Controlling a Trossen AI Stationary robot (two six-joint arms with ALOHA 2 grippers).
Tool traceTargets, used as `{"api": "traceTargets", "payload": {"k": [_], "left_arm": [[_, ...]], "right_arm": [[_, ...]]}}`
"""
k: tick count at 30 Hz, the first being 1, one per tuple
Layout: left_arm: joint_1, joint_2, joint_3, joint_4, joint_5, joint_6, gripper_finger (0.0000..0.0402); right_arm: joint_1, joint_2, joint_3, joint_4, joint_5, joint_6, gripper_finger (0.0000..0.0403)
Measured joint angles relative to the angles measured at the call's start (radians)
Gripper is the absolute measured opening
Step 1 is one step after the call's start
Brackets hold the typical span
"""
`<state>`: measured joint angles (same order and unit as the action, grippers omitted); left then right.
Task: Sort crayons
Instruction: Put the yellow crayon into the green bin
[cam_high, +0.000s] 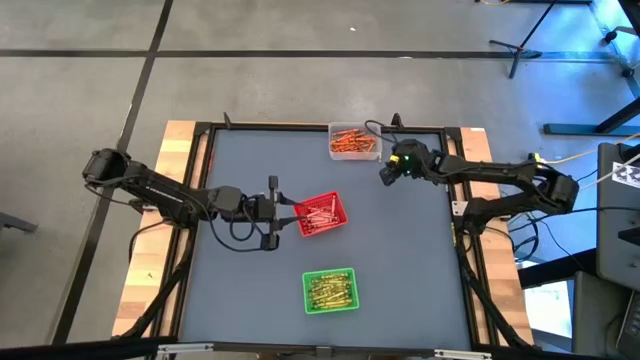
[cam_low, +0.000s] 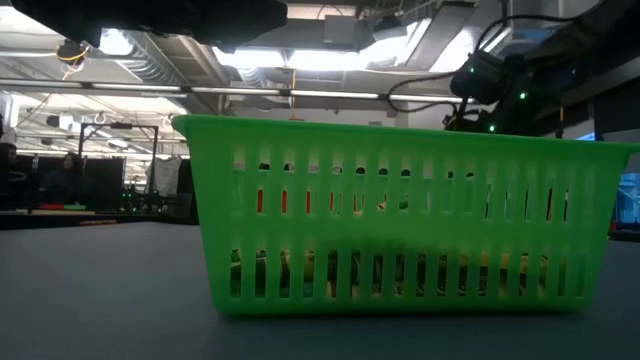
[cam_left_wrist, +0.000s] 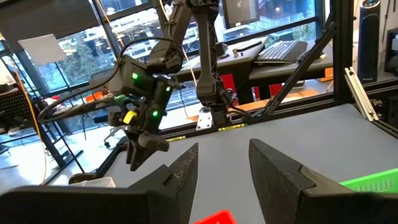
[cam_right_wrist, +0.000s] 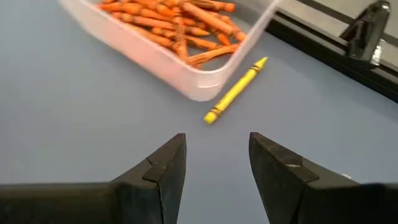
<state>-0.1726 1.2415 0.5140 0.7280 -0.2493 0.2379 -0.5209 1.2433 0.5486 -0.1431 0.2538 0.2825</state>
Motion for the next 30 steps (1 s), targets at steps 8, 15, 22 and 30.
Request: {"api": "traceTargets", "payload": {"k": [8,15,22,30], "left_arm": [[0.000,0.000,0.000,0.000,0.000,0.001,0.0128],[0.000,0.000,0.000,0.000,-0.001,0.008,0.0128],[0.000,0.000,0.000,0.001,-0.001,0.009,0.0128],[0.000,0.000,0.000,0.000,-0.001,0.009,0.0128]], "right_arm": [[-0.072,0.131,-0.008,0.120,-0.028,-0.034,0.0174],[-0.104,0.269,0.005,0.246,-0.059,-0.067,0.0174],[-0.111,0.380,0.086,0.244,-0.053,-0.080,0.0174],[-0.114,0.481,0.184,0.158,-0.054,-0.079,0.0174]]}}
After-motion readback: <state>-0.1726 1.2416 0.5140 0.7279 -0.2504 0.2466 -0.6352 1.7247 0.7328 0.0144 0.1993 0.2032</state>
